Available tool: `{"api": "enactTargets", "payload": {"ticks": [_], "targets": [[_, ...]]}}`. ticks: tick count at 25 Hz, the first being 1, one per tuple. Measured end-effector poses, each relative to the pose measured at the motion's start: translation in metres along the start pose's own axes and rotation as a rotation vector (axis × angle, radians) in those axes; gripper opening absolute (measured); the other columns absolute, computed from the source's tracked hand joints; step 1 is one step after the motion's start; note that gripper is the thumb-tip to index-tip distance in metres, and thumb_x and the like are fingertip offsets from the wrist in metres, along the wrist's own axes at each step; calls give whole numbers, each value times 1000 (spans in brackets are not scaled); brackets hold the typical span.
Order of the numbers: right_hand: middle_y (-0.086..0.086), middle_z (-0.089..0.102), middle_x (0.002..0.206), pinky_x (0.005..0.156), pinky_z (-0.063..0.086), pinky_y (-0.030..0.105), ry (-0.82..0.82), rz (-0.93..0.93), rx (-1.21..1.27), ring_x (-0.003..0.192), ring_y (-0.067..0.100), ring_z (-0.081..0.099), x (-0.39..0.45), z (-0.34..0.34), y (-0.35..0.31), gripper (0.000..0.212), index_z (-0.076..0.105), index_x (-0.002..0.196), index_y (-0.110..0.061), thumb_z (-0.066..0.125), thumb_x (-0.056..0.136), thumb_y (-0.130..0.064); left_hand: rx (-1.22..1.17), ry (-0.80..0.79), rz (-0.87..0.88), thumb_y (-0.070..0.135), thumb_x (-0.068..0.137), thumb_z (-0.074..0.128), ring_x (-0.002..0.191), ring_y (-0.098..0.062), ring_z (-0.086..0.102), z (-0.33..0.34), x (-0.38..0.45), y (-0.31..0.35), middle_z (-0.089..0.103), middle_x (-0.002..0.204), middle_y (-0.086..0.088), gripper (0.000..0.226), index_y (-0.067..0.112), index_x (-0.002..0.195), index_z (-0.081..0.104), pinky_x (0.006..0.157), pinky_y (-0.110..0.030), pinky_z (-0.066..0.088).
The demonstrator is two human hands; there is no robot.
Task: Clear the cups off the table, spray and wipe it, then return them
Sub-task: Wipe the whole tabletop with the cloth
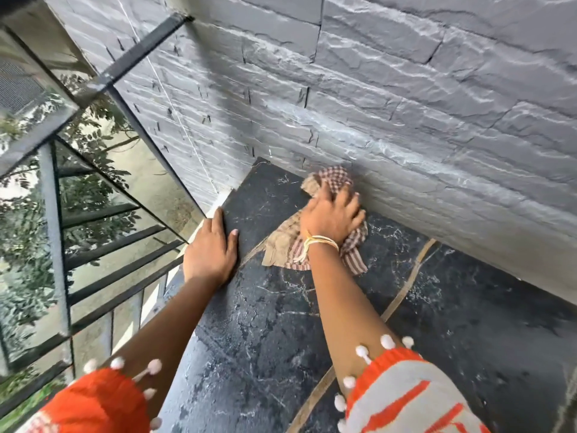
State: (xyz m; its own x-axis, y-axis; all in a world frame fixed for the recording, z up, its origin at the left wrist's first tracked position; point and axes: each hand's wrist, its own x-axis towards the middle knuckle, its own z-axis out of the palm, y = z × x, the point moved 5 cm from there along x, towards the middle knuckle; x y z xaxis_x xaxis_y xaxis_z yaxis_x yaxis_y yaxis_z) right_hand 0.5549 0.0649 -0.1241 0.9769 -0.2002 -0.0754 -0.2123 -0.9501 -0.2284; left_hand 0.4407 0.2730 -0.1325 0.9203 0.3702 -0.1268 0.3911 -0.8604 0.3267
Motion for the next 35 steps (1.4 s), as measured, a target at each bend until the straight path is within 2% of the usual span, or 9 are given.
{"api": "enactTargets", "payload": {"ticks": [3, 10, 12, 15, 19, 23, 26, 30, 35], "targets": [[10, 27, 156, 114, 10, 60, 30, 61, -12, 142, 39, 18, -9, 1, -7, 50, 46, 139, -33, 48, 89, -39, -10, -3, 4, 45, 98, 30, 123, -32, 50, -1, -2, 2, 44, 141, -12, 62, 14, 151, 20, 90, -47, 48], [4, 46, 146, 112, 22, 61, -116, -815, -18, 139, 32, 32, -68, 26, -74, 39, 56, 130, -37, 48, 92, -37, -24, 9, 3, 45, 98, 33, 122, -34, 51, 0, -1, -6, 45, 141, -13, 61, 15, 150, 22, 90, -47, 47], [2, 45, 147, 113, 20, 60, -86, -688, 1, 140, 29, 31, -55, 16, -46, 38, 56, 129, -37, 46, 92, -37, -35, 18, 9, 47, 98, 34, 122, -34, 50, -1, -1, -4, 46, 141, -13, 62, 16, 149, 24, 91, -48, 47], [-1, 36, 153, 116, 9, 57, -9, -212, -21, 144, 27, 22, -33, -1, 48, 43, 47, 136, -39, 40, 94, -41, -41, 63, 37, 47, 98, 34, 120, -34, 49, -2, -1, -2, 46, 136, -13, 58, 15, 146, 30, 95, -46, 45], [7, 43, 149, 111, 24, 58, 152, 168, -41, 139, 34, 30, -58, -37, 190, 44, 57, 130, -32, 39, 90, -41, 45, 112, 194, 49, 94, 29, 125, -30, 44, -4, -10, 7, 46, 139, -9, 56, 18, 139, 40, 107, -51, 32], [12, 42, 147, 111, 17, 62, 162, 443, 37, 138, 39, 28, -72, -46, 194, 54, 57, 132, -28, 33, 84, -39, 36, 15, 332, 48, 92, 32, 138, -23, 36, 7, -46, 61, 38, 150, -6, 59, 18, 141, 41, 115, -53, 20], [11, 46, 144, 110, 11, 63, 67, 149, 11, 137, 40, 32, -78, -29, 119, 52, 54, 132, -32, 42, 82, -39, -47, -140, 262, 43, 90, 47, 148, -21, 15, 30, -94, 100, 14, 161, -5, 66, 19, 149, 28, 119, -48, 10], [1, 48, 144, 108, 27, 59, -65, -387, -89, 133, 31, 39, -85, -24, 105, 42, 56, 128, -39, 45, 88, -41, -41, -194, 177, 37, 89, 53, 149, -21, 0, 42, -132, 115, -2, 162, -4, 75, 16, 152, 20, 119, -52, 4], [0, 27, 157, 113, 11, 65, -68, -89, -115, 145, 33, 18, -46, -52, 228, 47, 34, 141, -46, 35, 94, -44, 168, -456, 433, 81, 77, 36, 145, -29, -25, 60, -161, 150, -31, 156, -2, 94, 42, 150, -9, 107, -71, -6]]}}
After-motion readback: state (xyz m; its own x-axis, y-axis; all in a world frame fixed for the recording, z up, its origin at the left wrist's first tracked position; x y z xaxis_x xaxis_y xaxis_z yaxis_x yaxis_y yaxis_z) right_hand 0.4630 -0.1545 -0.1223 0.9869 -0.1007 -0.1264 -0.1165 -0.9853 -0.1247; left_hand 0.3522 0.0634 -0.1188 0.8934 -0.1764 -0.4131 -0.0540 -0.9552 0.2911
